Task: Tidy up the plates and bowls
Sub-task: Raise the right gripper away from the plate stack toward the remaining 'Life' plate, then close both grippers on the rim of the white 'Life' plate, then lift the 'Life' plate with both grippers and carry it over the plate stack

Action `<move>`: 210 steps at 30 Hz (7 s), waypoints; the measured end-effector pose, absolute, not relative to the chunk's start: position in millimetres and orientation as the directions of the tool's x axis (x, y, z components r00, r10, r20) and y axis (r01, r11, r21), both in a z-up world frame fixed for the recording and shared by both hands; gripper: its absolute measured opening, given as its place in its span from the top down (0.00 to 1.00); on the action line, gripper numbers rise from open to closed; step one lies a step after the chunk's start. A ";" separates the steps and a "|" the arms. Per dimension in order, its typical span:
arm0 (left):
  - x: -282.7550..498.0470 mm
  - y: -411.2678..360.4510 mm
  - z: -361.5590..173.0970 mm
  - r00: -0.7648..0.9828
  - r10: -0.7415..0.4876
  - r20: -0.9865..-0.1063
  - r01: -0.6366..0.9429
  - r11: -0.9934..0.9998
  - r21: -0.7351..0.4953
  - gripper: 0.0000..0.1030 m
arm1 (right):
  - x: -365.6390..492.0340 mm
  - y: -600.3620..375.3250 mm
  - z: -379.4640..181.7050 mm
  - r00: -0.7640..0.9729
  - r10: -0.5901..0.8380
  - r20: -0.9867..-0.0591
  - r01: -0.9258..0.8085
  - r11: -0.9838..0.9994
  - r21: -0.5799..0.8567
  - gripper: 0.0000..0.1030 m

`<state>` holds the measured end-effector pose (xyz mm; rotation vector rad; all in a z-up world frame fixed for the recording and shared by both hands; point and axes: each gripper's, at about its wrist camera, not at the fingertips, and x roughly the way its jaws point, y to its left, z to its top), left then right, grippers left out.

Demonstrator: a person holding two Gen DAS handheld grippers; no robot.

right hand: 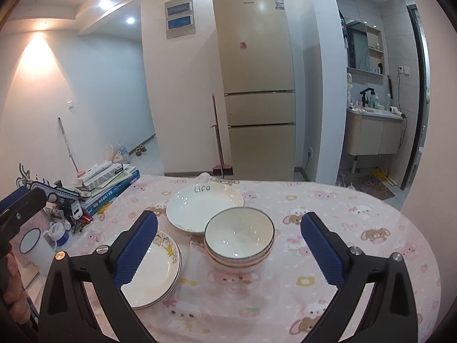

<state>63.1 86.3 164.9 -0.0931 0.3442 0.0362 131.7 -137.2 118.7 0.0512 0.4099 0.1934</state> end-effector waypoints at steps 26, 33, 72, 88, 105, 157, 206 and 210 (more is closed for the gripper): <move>164.4 90.6 233.4 0.972 0.050 -0.230 -0.071 0.994 -0.081 0.00 | 217.3 -146.5 202.1 0.922 0.273 -0.275 -0.229 0.956 0.184 0.03; 225.2 103.8 212.1 0.942 0.028 -0.335 -0.062 0.994 -0.091 0.00 | 275.1 -143.9 191.4 0.883 0.300 -0.360 -0.263 0.953 0.149 0.03; 435.5 159.9 -54.1 0.324 -0.453 -0.831 -0.039 0.871 -0.490 0.44 | 499.2 -152.7 -69.7 0.071 0.758 -0.649 -0.356 0.627 0.693 0.50; 434.6 146.9 -57.3 0.318 -0.438 -0.841 -0.016 0.884 -0.467 0.74 | 501.3 -147.7 -83.0 0.040 0.791 -0.611 -0.372 0.579 0.725 0.85; 420.2 116.5 -17.5 0.411 -0.385 -0.826 0.054 0.915 -0.400 0.80 | 486.8 -151.4 -36.6 0.212 0.702 -0.680 -0.472 0.683 0.558 0.87; 241.0 162.6 146.3 0.633 -0.346 -0.692 0.016 0.900 -0.435 0.80 | 322.9 -111.3 116.0 0.370 0.693 -0.619 -0.531 0.704 0.471 0.86; 112.0 200.6 50.0 0.517 -0.350 -0.781 -0.071 0.892 -0.446 0.80 | 225.9 -53.4 40.0 0.218 0.640 -0.737 -0.519 0.715 0.468 0.85; 118.0 203.2 34.3 0.490 -0.351 -0.798 -0.081 0.893 -0.443 0.80 | 234.5 -47.9 20.9 0.187 0.631 -0.753 -0.499 0.722 0.480 0.85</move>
